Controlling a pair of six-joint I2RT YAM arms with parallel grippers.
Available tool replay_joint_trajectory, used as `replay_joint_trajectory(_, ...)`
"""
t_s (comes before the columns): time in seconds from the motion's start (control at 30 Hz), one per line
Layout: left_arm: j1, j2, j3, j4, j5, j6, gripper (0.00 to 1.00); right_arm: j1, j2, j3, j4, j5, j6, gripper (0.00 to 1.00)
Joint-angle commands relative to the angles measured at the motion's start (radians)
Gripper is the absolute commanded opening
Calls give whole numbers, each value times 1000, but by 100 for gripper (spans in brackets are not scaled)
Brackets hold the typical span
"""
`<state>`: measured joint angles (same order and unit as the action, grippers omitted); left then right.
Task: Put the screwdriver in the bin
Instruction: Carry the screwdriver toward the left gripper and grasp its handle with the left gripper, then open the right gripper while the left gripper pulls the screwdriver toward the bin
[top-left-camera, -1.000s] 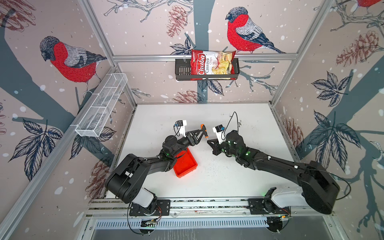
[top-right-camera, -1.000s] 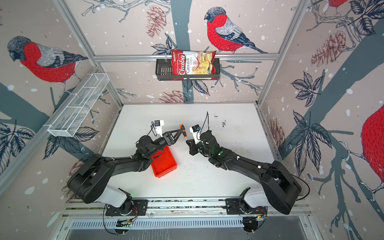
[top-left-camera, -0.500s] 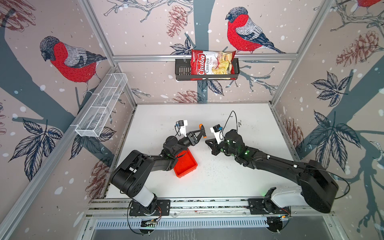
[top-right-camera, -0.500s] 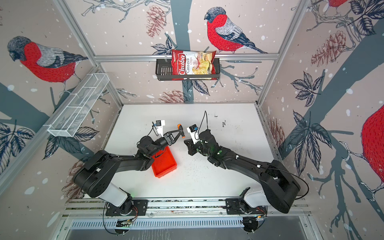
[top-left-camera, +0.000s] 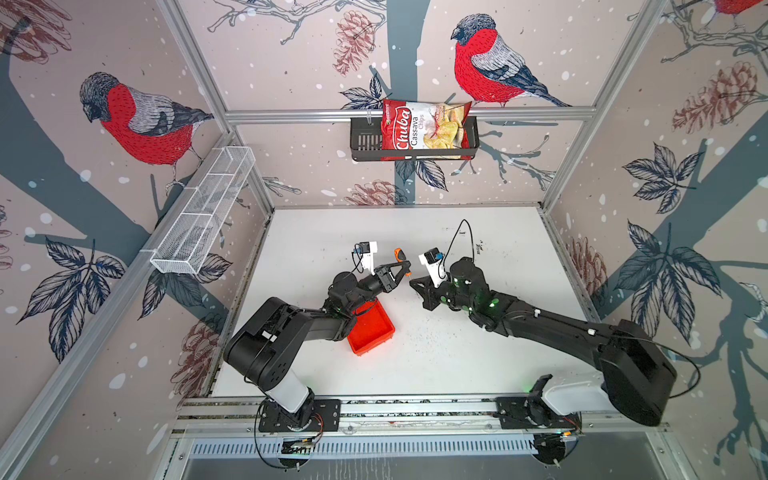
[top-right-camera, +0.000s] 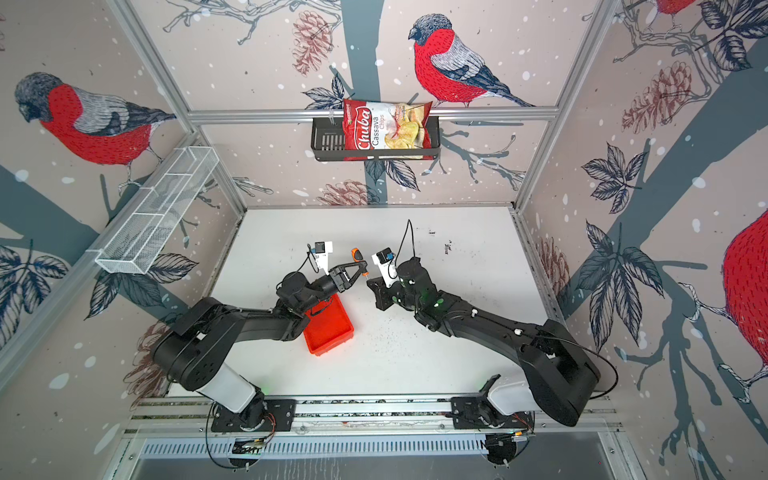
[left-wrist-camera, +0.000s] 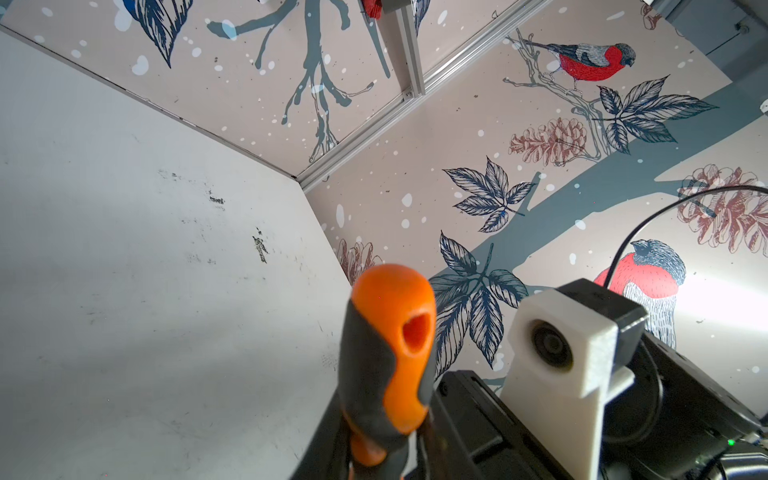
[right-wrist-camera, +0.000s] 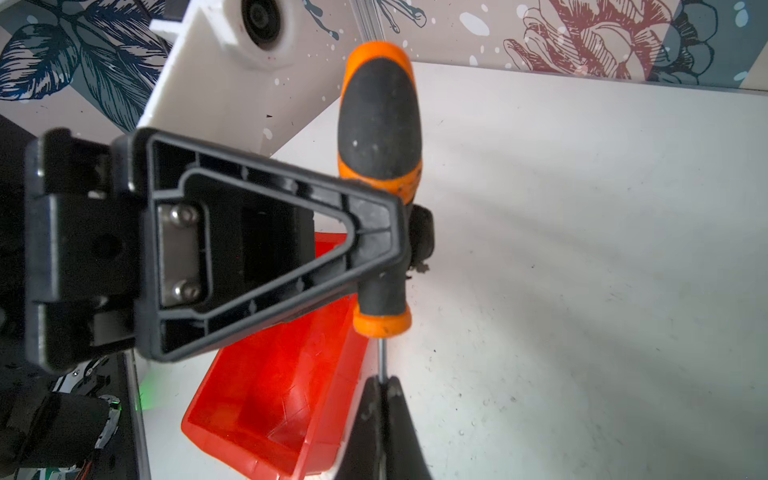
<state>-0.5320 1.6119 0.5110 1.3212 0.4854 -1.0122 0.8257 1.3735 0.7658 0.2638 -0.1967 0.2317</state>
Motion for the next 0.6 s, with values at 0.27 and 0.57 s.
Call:
replay_joint_trajectory(0.27,11,-46,-16,5,-27,22,9,3,6,20,1,-22,-35,34)
replay_joint_trajectory(0.57,41,-240,-63,-320,-99,133,8,-3,-4,19,11,-77,-83,86)
